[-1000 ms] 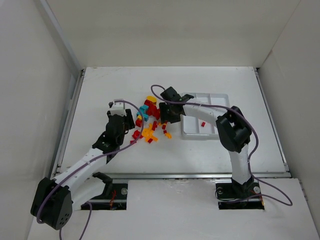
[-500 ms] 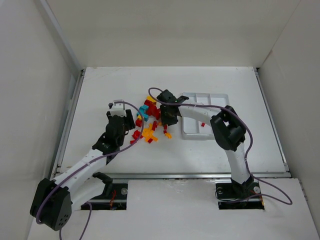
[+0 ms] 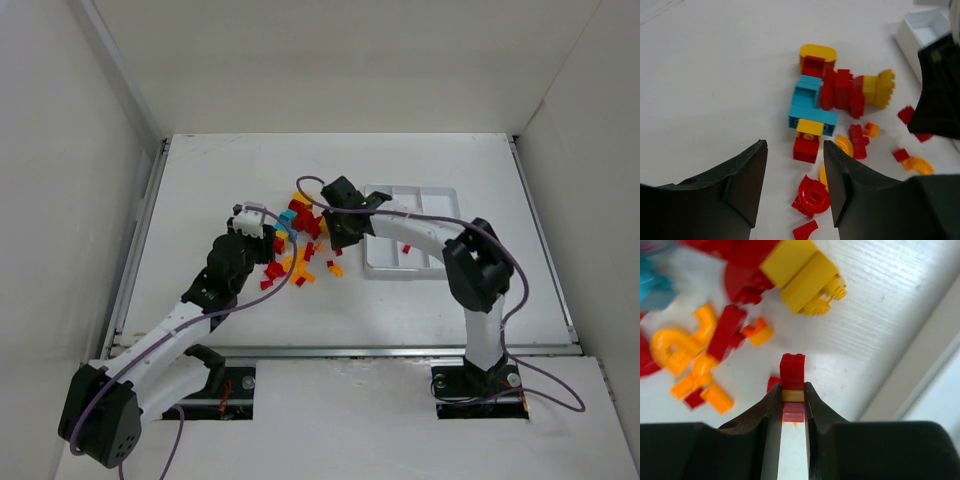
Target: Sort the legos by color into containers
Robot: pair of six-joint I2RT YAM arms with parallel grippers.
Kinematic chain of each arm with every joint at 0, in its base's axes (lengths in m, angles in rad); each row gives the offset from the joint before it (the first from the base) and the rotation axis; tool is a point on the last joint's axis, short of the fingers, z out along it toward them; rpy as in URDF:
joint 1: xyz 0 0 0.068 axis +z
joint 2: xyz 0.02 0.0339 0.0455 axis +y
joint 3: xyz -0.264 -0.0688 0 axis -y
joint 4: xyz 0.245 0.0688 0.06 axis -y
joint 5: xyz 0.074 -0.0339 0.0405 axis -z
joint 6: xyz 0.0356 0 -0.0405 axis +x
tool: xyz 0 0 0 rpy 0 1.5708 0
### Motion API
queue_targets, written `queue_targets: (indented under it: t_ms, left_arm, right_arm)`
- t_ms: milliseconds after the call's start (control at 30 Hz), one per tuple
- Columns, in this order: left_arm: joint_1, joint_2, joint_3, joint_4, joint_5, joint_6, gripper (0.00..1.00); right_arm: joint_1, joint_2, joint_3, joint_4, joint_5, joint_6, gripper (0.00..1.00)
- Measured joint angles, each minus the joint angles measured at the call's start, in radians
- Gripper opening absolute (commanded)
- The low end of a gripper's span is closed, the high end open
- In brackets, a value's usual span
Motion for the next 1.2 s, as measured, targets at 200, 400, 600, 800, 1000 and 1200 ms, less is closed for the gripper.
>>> queue_targets:
  t_ms: [200,400,600,800,1000,1200]
  left_arm:
    - [0.0,-0.037,0.002,0.006,0.332,0.209,0.58]
    - [0.002,-0.029,0.089,-0.034,0.737,0.362,0.64]
    - [0.013,0.084,0.266,-0.094,1.056,0.465,0.67]
    - [0.018,0.203,0.365,-0.234,1.258,0.625,0.71]
    - [0.015,0.246,0.377,-0.336,1.352,0.709,0.66]
    - [0.014,0.26,0.39,-0.327,1.359,0.689,0.61]
  right_arm:
    - [0.002,-0.304,-0.106,0.037,-0.061,-0.273,0.0]
    - [0.003,-0.579,-0.291,0.115,-0.278,-0.578,0.0]
    - [0.003,-0.655,-0.36,0.113,-0.463,-0.769,0.0]
    - [0.008,-0.678,-0.36,0.115,-0.548,-0.837,0.0]
    - [0.013,-0.679,-0.36,0.116,-0.578,-0.861,0.0]
    - [0.02,-0.679,-0.36,0.116,-0.598,-0.869,0.0]
